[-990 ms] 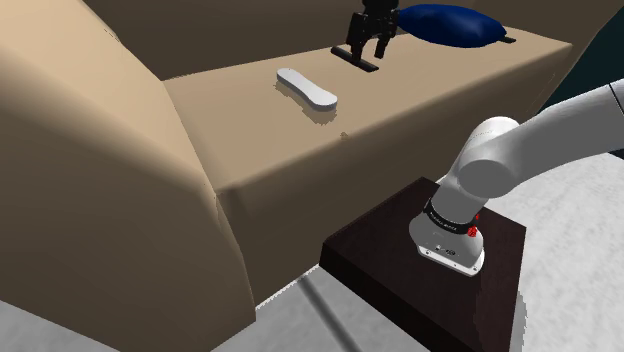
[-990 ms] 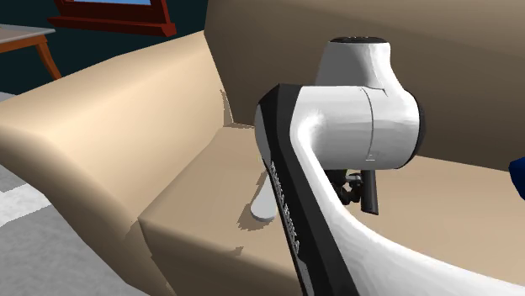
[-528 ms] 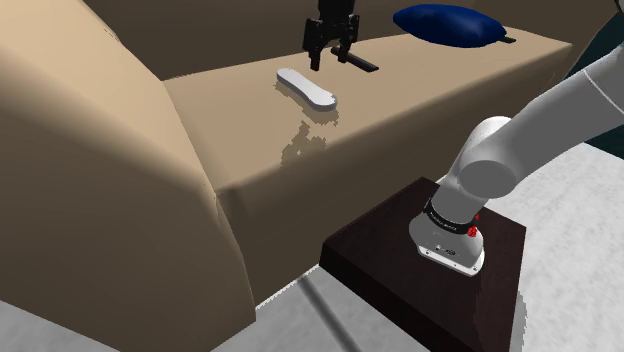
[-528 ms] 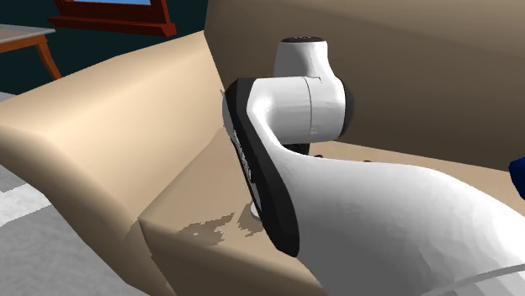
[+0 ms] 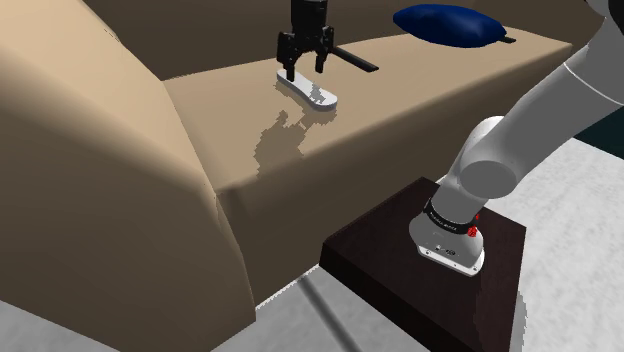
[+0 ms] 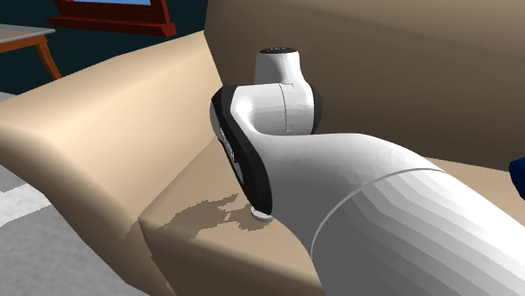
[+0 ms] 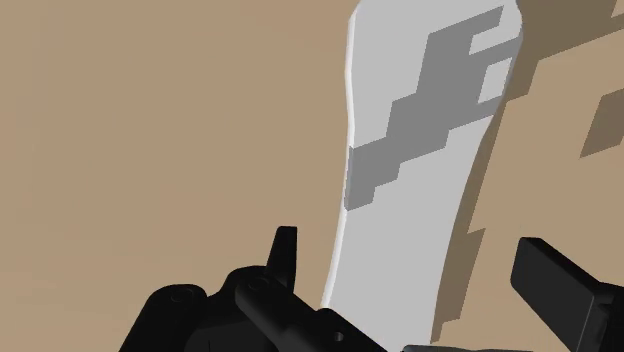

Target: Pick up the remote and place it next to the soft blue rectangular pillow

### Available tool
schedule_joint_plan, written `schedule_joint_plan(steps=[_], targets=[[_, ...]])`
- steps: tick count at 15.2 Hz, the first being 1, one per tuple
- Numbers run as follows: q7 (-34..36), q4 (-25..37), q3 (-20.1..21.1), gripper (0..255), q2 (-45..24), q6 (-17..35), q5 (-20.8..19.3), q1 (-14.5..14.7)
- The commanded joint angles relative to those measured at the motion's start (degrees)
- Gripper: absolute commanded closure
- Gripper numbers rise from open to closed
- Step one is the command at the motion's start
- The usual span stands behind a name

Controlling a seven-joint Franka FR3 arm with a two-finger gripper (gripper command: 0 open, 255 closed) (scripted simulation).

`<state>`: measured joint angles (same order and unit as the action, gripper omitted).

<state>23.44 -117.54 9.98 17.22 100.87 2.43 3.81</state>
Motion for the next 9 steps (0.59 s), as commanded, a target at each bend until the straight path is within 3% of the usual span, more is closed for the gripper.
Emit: schedule_joint_plan(steps=[1,9], targets=[[0.1,-1.48,0.11,0,-0.1,1.61,0.03,0.05],[0.09,-3.41,0.17,0,-0.16,3.6,0.06,0.08]])
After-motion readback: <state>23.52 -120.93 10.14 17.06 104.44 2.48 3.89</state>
